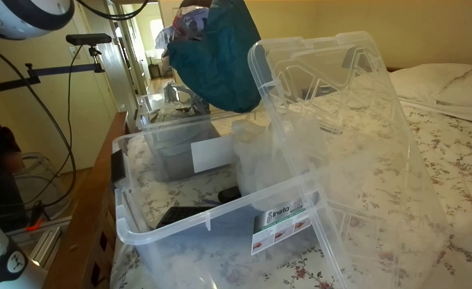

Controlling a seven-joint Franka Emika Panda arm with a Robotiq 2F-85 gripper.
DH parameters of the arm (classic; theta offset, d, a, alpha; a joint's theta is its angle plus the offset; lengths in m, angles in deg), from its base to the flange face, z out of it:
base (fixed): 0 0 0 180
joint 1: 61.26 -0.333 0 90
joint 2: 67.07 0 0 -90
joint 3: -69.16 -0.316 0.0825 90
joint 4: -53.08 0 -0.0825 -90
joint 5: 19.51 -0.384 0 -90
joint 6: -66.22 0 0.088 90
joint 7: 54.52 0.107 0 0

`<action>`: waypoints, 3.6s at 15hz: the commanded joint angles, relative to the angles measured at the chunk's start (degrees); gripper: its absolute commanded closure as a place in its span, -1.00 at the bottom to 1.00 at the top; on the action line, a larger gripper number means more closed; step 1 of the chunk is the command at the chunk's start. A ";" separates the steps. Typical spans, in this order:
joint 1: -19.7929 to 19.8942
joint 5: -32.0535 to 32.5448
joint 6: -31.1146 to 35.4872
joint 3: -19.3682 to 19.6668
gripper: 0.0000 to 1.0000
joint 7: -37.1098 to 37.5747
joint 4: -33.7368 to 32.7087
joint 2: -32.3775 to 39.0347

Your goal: Put the bag in the basket

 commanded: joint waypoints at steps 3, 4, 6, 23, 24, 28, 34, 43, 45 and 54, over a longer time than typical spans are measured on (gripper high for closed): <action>2.35 -3.15 10.33 -0.98 -1.00 -3.30 0.16 -4.92; 2.56 -3.68 11.25 -0.90 -1.00 -3.53 -0.18 -5.73; 2.91 -4.76 12.12 -0.81 -1.00 -4.34 -0.24 -7.46; 4.51 -6.41 0.81 0.51 -1.00 -5.61 -3.68 -4.28; 4.43 -6.46 -1.58 0.67 -1.00 -5.05 -3.77 -3.71; 3.16 -3.59 -12.22 3.52 -1.00 1.75 -0.78 -5.61; 4.74 -0.01 -25.17 5.82 -1.00 6.54 -0.07 -8.69; 6.82 -9.98 -31.90 19.44 -1.00 12.37 5.60 -5.92; 5.26 -15.54 -32.71 23.82 -1.00 13.95 9.44 -5.74; -15.22 -32.39 -33.59 46.05 -1.00 9.76 35.02 -10.02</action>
